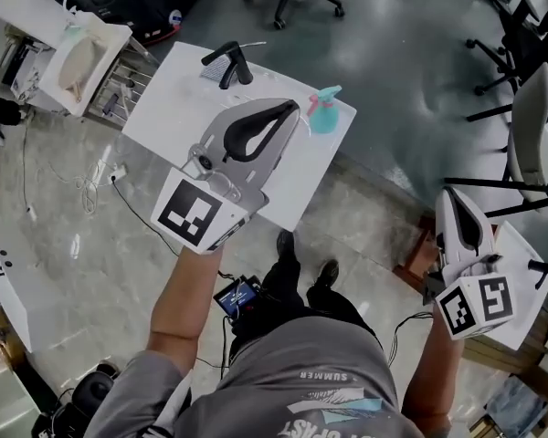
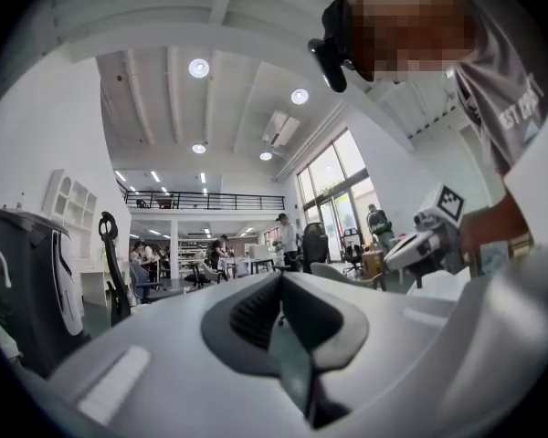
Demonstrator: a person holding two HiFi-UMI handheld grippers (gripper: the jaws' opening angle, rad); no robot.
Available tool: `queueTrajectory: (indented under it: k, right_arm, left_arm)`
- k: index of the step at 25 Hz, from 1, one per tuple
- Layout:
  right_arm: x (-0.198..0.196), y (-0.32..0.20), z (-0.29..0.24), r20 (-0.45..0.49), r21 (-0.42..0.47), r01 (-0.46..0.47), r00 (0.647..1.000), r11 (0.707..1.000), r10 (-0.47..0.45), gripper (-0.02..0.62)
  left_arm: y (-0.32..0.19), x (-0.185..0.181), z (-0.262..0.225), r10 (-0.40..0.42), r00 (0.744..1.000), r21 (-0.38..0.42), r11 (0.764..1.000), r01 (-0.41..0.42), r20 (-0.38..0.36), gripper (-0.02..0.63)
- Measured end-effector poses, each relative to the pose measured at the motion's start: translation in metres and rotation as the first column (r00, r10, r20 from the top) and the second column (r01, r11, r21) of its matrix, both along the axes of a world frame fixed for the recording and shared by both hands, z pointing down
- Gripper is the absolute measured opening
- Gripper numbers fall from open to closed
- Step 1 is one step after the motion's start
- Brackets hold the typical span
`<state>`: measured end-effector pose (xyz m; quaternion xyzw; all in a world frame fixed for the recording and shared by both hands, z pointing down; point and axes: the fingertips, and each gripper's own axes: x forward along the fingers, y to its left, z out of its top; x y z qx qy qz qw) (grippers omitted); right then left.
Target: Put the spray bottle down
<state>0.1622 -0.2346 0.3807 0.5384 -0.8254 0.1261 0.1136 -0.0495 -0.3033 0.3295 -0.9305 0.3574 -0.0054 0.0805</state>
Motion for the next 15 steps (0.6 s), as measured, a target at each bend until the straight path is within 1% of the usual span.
queueTrajectory:
  k: [6, 15]
  right_arm:
    - [0.007, 0.018, -0.028, -0.015, 0.051, 0.029, 0.999, 0.998, -0.028, 0.001]
    - [0.001, 0.053, -0.07, -0.029, 0.131, 0.124, 0.992, 0.984, -0.122, 0.0]
  left_arm:
    - [0.046, 0.001, -0.031, 0.001, 0.999, -0.021, 1.0, 0.0, 0.05, 0.003]
    - [0.103, 0.001, -0.068, -0.032, 0.998, -0.019, 0.999, 0.034, 0.061, 0.003]
